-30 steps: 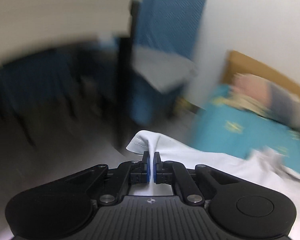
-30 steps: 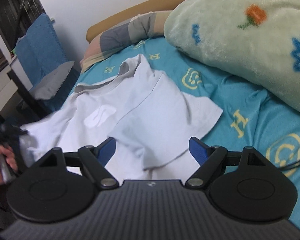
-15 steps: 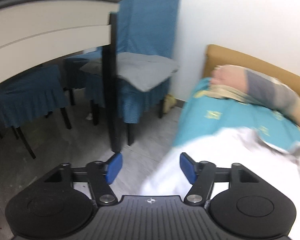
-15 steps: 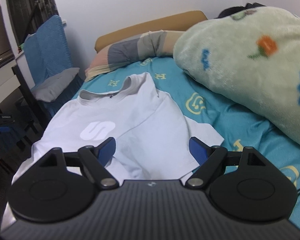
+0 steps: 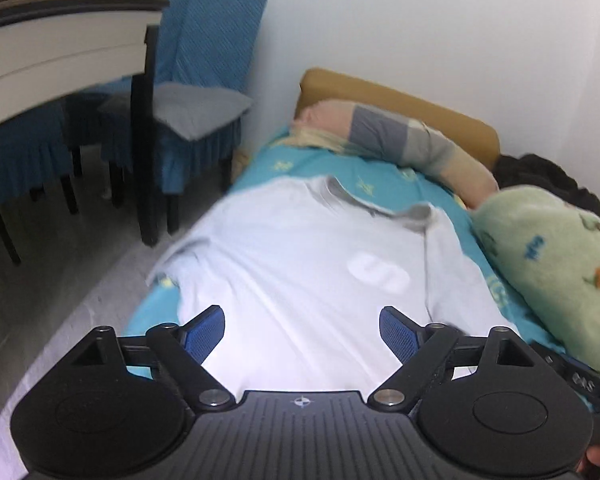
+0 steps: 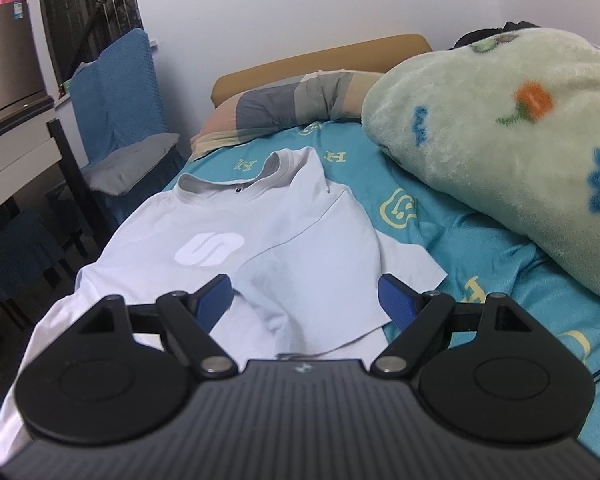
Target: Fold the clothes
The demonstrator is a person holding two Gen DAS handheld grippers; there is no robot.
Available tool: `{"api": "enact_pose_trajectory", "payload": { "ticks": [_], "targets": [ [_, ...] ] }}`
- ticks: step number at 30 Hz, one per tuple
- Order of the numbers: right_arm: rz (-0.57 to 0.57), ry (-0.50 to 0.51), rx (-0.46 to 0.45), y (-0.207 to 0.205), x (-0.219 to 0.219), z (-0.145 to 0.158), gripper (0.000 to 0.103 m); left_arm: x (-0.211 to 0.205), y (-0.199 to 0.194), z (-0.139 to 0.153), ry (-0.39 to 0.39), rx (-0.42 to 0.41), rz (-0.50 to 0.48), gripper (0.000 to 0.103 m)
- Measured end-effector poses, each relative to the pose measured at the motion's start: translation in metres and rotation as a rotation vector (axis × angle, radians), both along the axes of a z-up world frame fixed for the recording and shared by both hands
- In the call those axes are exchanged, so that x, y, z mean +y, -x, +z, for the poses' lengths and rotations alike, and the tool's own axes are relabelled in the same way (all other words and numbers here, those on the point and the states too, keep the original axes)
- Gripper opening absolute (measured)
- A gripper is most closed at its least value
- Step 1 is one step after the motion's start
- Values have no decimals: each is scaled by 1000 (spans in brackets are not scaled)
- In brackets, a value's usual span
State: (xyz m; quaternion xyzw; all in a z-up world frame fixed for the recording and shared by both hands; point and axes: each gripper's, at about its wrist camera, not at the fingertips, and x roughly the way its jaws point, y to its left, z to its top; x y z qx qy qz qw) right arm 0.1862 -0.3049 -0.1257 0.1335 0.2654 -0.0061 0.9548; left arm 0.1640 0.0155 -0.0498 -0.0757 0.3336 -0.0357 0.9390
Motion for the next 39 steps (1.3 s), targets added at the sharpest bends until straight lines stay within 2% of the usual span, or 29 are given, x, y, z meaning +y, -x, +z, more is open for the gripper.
{"api": "enact_pose_trajectory", "payload": {
  "ticks": [4,7,14,17,20,24,26,29,31,32,33,36,39],
  "targets": [
    [-13,-48,17,-1,-10,-4,82,-15,12,-15,31,13,7,87],
    [-30,-104,29,-4,-21,-9,82,-20,5,-28,21,31,0,87],
    [-48,-150,57,-23,-38,-39,82,-17,-8,-49,5,36,-4,87],
    [-76,-215,89,-33,-53,-55,80,-17,-10,-55,3,36,-4,87],
    [-112,-286,94,-41,-69,-65,80,-15,-17,-59,42,43,-1,87],
    [-170,-481,68,-53,-95,-81,79,-15,-26,-62,96,27,-3,87],
    [-204,-532,76,-62,-103,-89,78,-14,-30,-64,103,16,-4,87],
    [-234,-497,80,-78,-107,-95,70,-11,-36,-69,132,11,2,87],
    [-247,-449,77,-88,-106,-95,51,-7,-39,-73,148,4,4,87],
    [-245,-415,84,-93,-105,-93,28,-6,-40,-75,151,2,8,87],
    [-236,-367,98,-99,-102,-90,13,-4,-42,-77,153,0,11,87],
    [-202,-222,61,-104,-91,-74,7,0,-48,-84,166,7,20,87],
    [-197,-139,13,-104,-84,-58,5,4,-50,-90,186,29,22,87]
  ]
}}
